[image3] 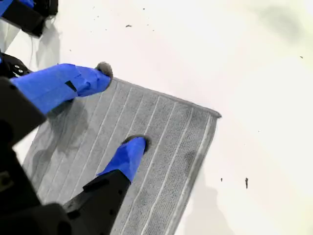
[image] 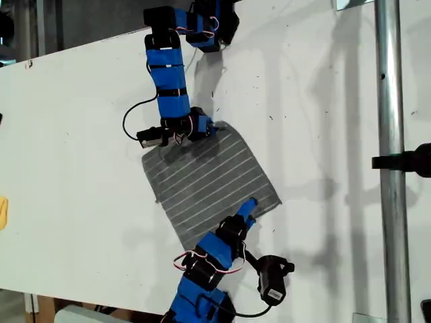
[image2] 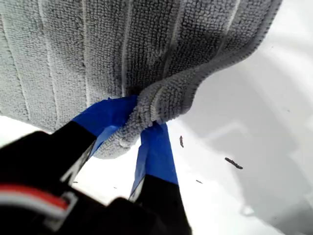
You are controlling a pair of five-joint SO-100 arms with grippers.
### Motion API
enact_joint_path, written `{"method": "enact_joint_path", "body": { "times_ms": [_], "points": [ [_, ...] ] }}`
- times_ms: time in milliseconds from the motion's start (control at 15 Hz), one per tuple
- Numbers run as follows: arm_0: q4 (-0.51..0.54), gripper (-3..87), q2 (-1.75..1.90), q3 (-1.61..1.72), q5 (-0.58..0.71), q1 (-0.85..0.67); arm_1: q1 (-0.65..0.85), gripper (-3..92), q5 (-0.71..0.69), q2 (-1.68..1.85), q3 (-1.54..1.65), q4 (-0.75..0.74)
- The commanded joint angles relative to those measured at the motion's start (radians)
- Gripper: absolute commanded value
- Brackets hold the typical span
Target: Grasp corners of a towel and fold twice.
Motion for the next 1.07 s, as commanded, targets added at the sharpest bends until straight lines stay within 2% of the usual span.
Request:
{"method": "enact_joint_path", "body": {
  "times_ms": [0,267,400,667,867,1000],
  "points": [
    [-0.077,22.7,-0.018,0.037,-0.020,-0.005,-0.008,-0.2,-0.002,0.077,-0.044,0.009],
    [-0.146,23.4,-0.282,0.003,-0.060,-0.017,-0.011,-0.2,-0.002,0.078,-0.046,0.012],
    [-0.213,23.6,-0.443,-0.023,-0.080,-0.021,-0.014,-0.2,-0.002,0.078,-0.046,0.012],
    [-0.230,24.7,-0.755,-0.222,-0.089,-0.032,-0.015,-0.2,-0.002,0.084,-0.043,0.012],
    [-0.238,9.5,-0.792,-0.222,-0.127,-0.029,-0.014,-0.2,-0.003,0.086,-0.038,0.014],
    [-0.245,4.4,-0.795,-0.199,-0.144,-0.029,-0.017,-0.2,-0.003,0.086,-0.037,0.011]
  ]
}}
